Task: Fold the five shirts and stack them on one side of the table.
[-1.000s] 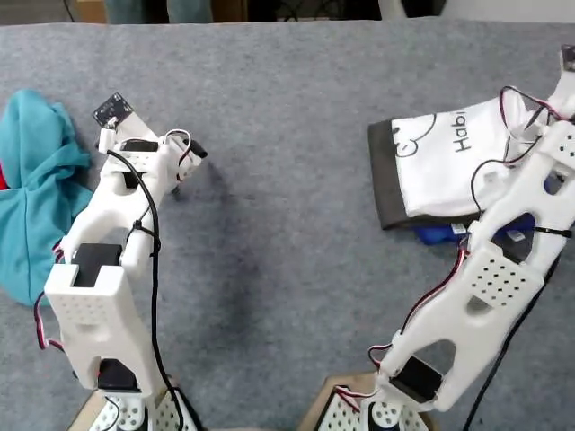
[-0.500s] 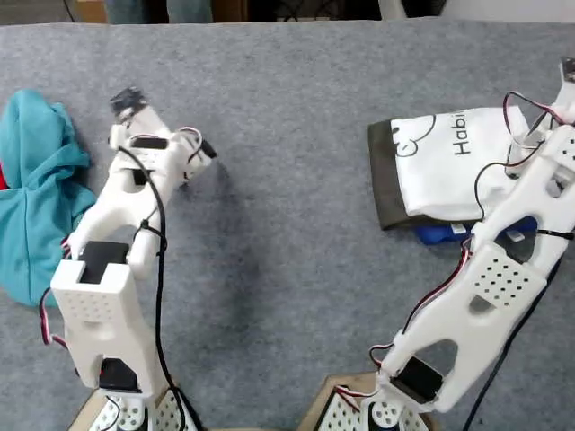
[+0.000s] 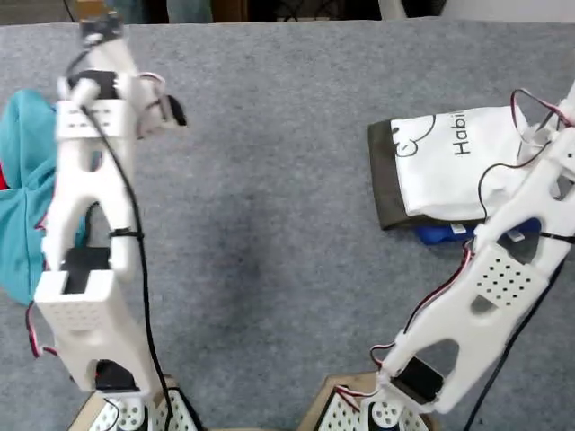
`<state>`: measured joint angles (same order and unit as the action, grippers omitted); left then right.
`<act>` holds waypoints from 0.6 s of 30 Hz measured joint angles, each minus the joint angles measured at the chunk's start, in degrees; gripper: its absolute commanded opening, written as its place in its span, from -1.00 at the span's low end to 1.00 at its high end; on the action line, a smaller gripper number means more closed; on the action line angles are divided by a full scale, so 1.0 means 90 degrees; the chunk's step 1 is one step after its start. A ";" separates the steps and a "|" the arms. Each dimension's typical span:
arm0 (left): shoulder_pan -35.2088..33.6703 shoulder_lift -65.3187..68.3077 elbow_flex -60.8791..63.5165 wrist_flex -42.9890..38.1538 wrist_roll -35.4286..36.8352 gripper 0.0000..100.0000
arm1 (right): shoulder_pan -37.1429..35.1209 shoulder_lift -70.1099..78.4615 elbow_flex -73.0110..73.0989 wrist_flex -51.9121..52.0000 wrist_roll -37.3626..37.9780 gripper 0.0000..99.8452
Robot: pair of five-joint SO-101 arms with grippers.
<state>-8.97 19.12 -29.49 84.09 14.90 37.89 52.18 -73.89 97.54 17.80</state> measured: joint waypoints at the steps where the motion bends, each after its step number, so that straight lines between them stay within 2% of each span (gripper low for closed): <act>1: -0.0176 0.0000 -0.0098 0.0166 0.0000 -0.46 | 0.0078 0.0186 0.0000 -0.0078 0.0000 -0.95; 8: -0.1377 0.0000 -0.0908 0.1084 -0.0400 -0.46 | 0.0537 0.1416 -0.0186 -0.0733 -0.0020 -0.96; 18: -0.2784 -0.0010 -0.1739 0.1582 -0.1055 -0.40 | 0.0274 0.1485 -0.2071 0.0332 0.0000 -0.96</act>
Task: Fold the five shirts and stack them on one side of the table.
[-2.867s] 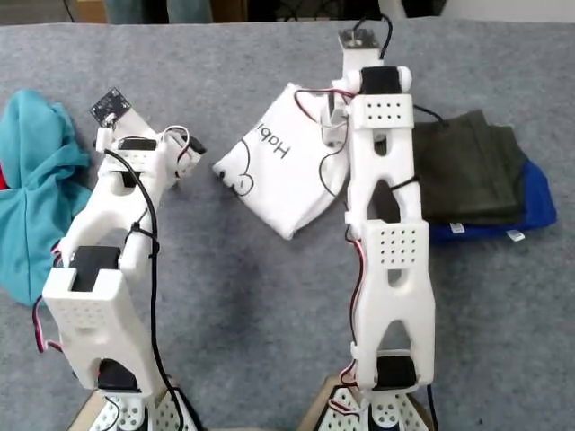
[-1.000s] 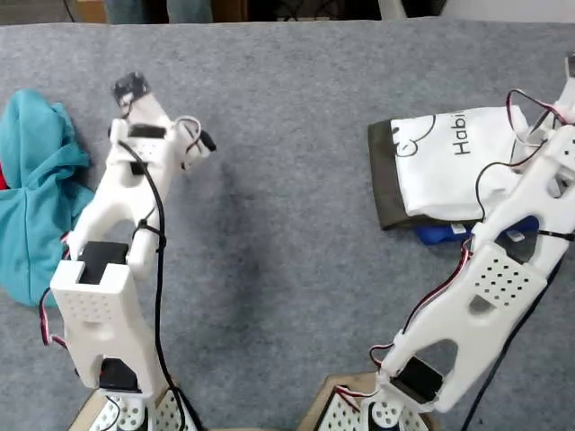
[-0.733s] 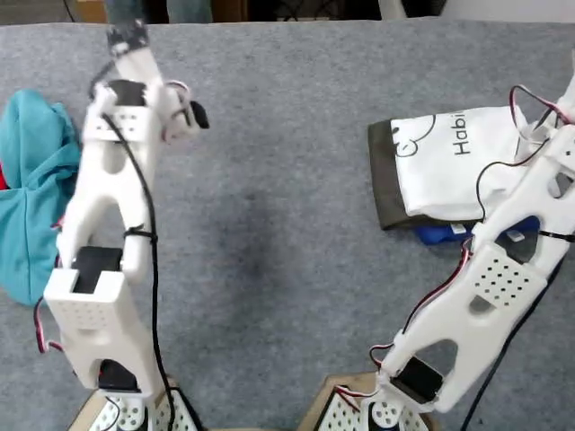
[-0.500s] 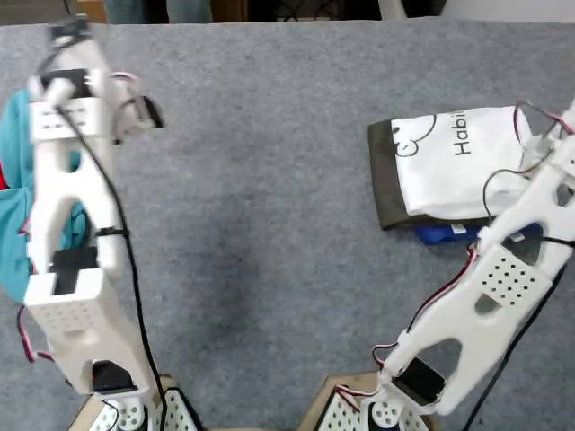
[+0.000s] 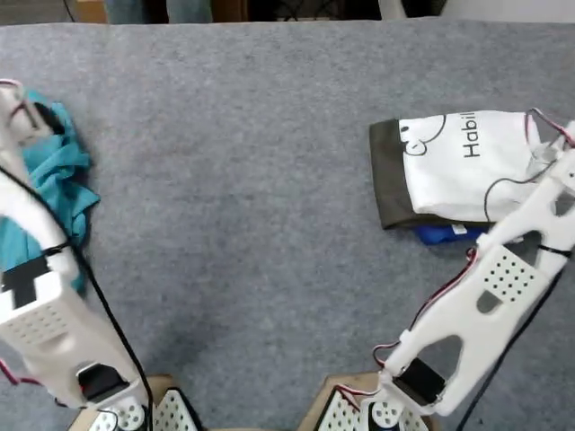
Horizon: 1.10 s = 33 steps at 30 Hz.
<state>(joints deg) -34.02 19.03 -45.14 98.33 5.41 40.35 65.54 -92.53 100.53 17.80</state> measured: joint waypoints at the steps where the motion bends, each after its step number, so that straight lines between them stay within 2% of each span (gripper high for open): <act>1: -0.0205 0.0000 -0.0156 0.0020 -0.0098 -0.39 | -0.0049 -0.0098 -0.0010 0.0020 0.0000 -0.96; 6: -0.1358 -0.0010 -0.0694 0.0186 -0.0830 -0.39 | -0.0205 -0.1114 -0.0020 0.0020 0.0000 -0.96; 11: -0.1963 -0.0010 0.0088 0.0215 -0.1407 -0.39 | -0.0420 -0.1954 -0.0039 0.0020 0.0000 -0.96; 20: -0.1719 0.0117 0.3468 -0.0772 -0.1563 -0.39 | -0.1045 -0.3165 -0.0039 0.0059 0.0000 -0.96; 24: -0.1709 0.0400 0.4366 -0.1182 -0.1260 -0.41 | -0.1299 -0.3683 -0.0039 0.0059 0.0000 -0.96; 26: -0.1670 0.0508 0.4503 -0.1250 -0.1172 -0.53 | -0.1338 -0.3966 -0.0039 0.0059 0.0000 -0.96; 30: -0.1446 0.0518 0.4532 -0.1280 -0.1143 -0.97 | -0.1338 -0.4366 -0.0049 0.0059 0.0000 -0.96; 32: -0.1231 0.0488 0.4532 -0.1162 -0.1133 -0.90 | -0.1338 -0.4542 -0.0049 0.0059 0.0000 -0.96; 33: -0.1094 0.0410 0.4532 -0.1016 -0.1133 -0.93 | -0.1338 -0.4630 -0.0049 0.0059 0.0000 -0.96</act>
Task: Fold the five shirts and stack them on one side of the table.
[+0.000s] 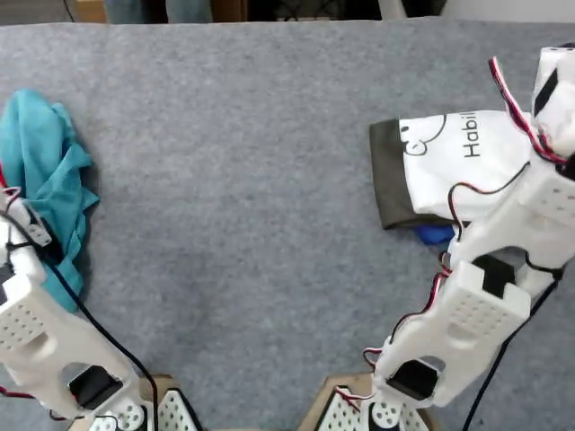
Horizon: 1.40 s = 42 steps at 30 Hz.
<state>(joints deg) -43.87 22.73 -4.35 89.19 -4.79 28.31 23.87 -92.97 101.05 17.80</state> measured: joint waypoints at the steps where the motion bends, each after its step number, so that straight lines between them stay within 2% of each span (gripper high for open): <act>1: 0.0147 -0.0117 0.0000 0.0186 0.0000 -0.95 | 0.0000 -0.0107 0.0000 0.0000 0.0000 -0.96; 6: 0.1201 -0.1055 0.0049 0.0830 0.0000 -0.95 | 0.0000 -0.0821 0.0020 0.0000 0.0000 -0.96; 9: 0.2198 -0.1709 0.0205 0.0908 -0.0176 -0.95 | 0.0000 -0.1407 0.0547 0.0000 0.0000 -0.96; 14: 0.4435 -0.2432 0.0713 0.0928 -0.0459 -0.95 | -0.0303 -0.2540 0.2657 0.0000 0.0000 -0.96; 19: 0.6652 -0.2462 0.1114 0.0694 -0.0664 -0.94 | -0.1201 -0.3927 0.5138 -0.0068 0.0000 -0.96; 23: 0.7902 -0.2413 0.1133 0.0537 -0.0772 -0.94 | -0.1905 -0.4347 0.7013 -0.0479 0.0000 -0.96; 26: 0.8488 -0.2413 0.1133 0.0537 -0.0791 -0.93 | -0.2129 -0.4347 0.8029 -0.0576 0.0000 -0.96; 28: 0.8596 -0.2413 0.1133 0.0635 -0.0791 -0.83 | -0.2188 -0.4347 0.8469 -0.0576 -0.0117 -0.96; 31: 0.8576 -0.2530 0.1133 0.0928 -0.0791 -0.58 | -0.2208 -0.4347 0.8879 -0.0625 -0.0293 -0.95; 33: 0.8371 -0.2706 0.1133 0.1104 -0.0772 -0.47 | -0.2325 -0.4347 0.9094 -0.0762 -0.0303 -0.90; 39: 0.6779 -0.3507 0.1153 0.1192 -0.0547 -0.48 | -0.2901 -0.3575 0.9348 -0.1397 -0.0371 -0.61; 42: 0.5685 -0.3946 0.1368 0.1192 -0.0547 -0.49 | -0.3350 -0.2823 0.9348 -0.1446 -0.0361 -0.58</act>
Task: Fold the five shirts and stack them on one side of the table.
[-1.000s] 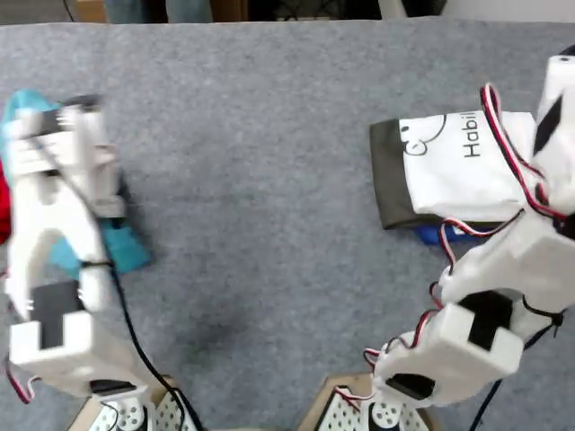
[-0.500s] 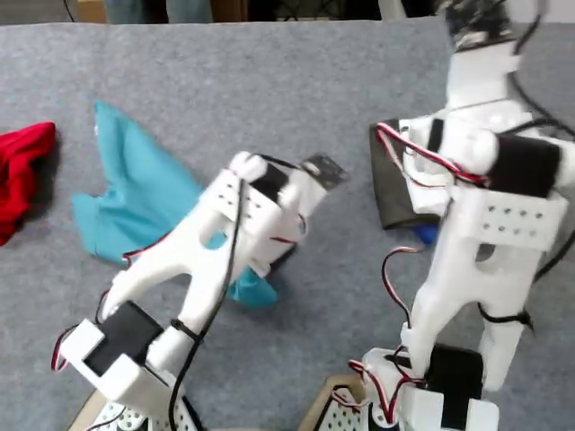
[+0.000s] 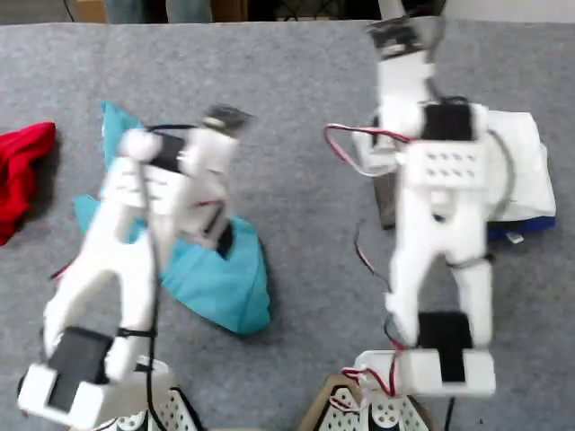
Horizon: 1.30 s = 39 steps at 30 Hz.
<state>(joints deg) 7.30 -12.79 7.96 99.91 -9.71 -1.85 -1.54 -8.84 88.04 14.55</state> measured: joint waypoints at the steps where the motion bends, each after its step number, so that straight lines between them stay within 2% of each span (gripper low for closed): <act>1: -0.0400 -0.0127 0.0147 0.0000 0.0000 -0.49 | -0.0186 0.0234 0.0000 0.0000 -0.0010 -0.58; 7: -0.2823 -0.0654 0.1172 0.0000 0.0000 -0.49 | -0.1465 0.1241 -0.0078 -0.0020 0.0010 -0.58; 11: -0.3575 -0.0781 0.1661 0.0000 0.0000 -0.49 | -0.2022 0.1436 -0.0186 -0.0059 0.0000 -0.58; 17: -0.4874 -0.0781 0.2061 -0.0156 0.0000 -0.49 | -0.3311 0.1514 -0.0322 -0.0078 0.0068 -0.58; 23: -0.5148 -0.0781 0.2129 -0.0293 0.0000 -0.49 | -0.3966 0.2403 -0.0469 -0.0313 0.0449 -0.58; 33: -0.5226 -0.0781 0.2589 -0.0498 0.0010 -0.49 | -0.4005 0.4796 -0.2452 -0.0283 0.0342 -0.58; 39: -0.5529 -0.0781 0.2921 -0.0791 0.0010 -0.49 | -0.4005 0.5685 -0.3712 0.0469 0.0283 -0.58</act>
<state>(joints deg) -42.46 -19.82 34.24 92.79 -9.63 -37.89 49.63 -42.24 92.26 17.10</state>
